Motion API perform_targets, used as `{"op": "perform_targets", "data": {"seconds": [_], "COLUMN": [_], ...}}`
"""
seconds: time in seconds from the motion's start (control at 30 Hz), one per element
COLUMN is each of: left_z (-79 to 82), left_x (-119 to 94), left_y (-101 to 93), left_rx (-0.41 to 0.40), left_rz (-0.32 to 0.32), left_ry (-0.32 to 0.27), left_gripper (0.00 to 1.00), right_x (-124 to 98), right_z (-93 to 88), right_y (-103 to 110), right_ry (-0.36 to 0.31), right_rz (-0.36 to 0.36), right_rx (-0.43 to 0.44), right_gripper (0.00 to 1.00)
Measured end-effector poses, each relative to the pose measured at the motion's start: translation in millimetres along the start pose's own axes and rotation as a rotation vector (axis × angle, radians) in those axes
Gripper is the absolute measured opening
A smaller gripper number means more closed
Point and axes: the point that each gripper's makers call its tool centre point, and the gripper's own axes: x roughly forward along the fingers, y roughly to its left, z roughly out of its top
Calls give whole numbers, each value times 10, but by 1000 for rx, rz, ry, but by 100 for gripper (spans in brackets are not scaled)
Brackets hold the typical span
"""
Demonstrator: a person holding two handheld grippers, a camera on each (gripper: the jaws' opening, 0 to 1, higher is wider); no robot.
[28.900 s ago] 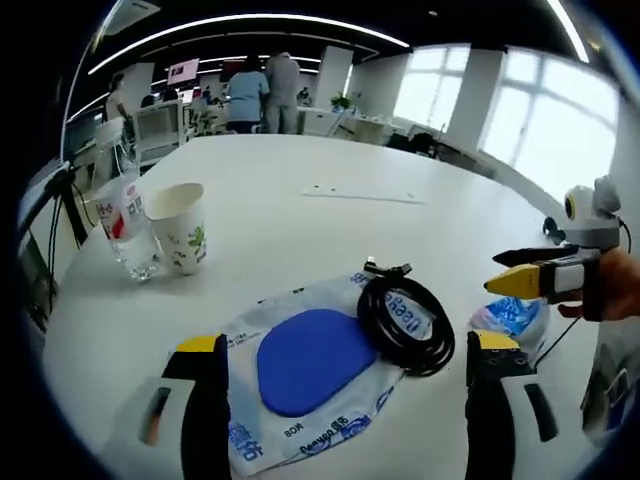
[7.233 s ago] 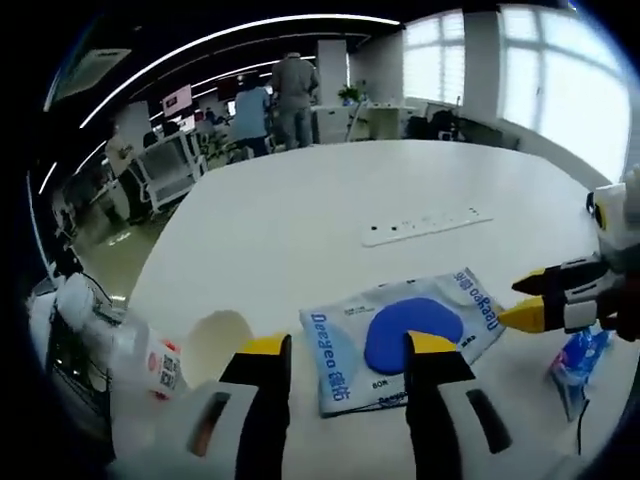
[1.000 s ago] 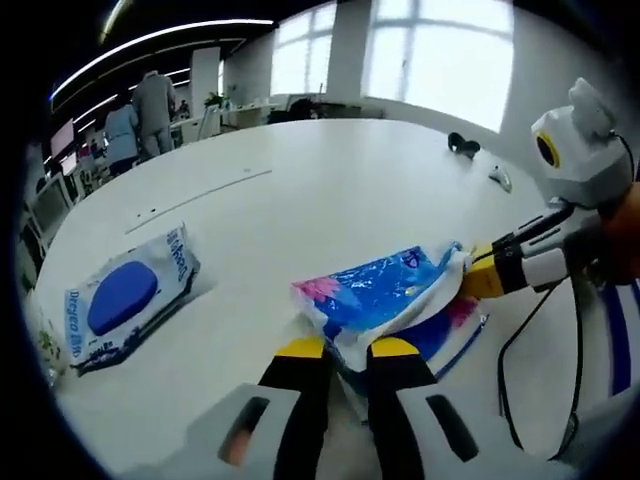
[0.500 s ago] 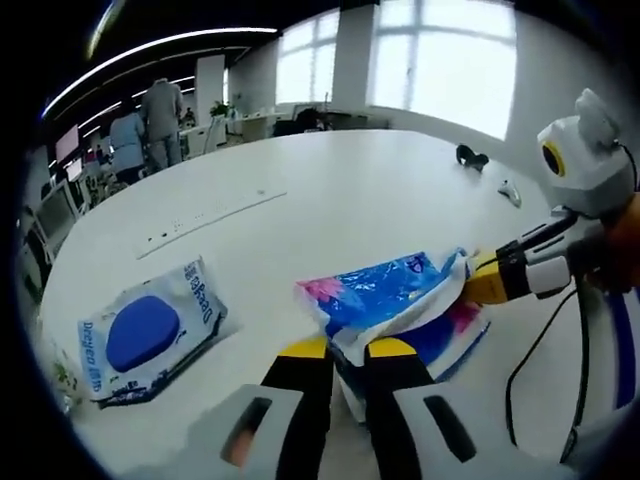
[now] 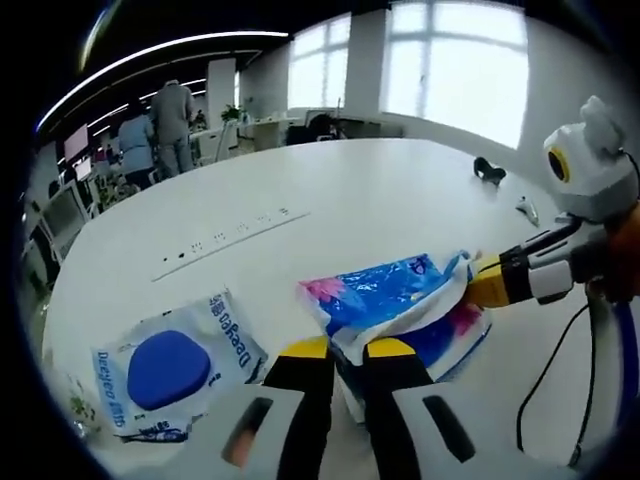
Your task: Arrange the tabletop items into an orderly group along one side of the table until the central work area is clear of visible clutter.
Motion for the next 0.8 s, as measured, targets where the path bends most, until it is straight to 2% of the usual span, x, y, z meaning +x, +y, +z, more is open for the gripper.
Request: {"op": "perform_targets", "data": {"seconds": [0.23,0.37,0.73,0.8], "left_z": [68,74,93,100], "left_x": [69,112,259,279], "left_y": [124,181,358,399], "left_rx": [-10,-50,-68,-93], "left_rz": [17,17,34,33], "left_ry": [-2,1,19,18], "left_gripper": [9,9,9,9], "right_x": [118,190,403,444], "right_z": [146,179,306,333], "right_y": [-4,-18,-36,-36], "right_ry": [-10,-5,2,4], "right_rz": [3,-1,7,9], "right_rx": [14,15,17,14], "right_gripper": [0,0,0,0]}}
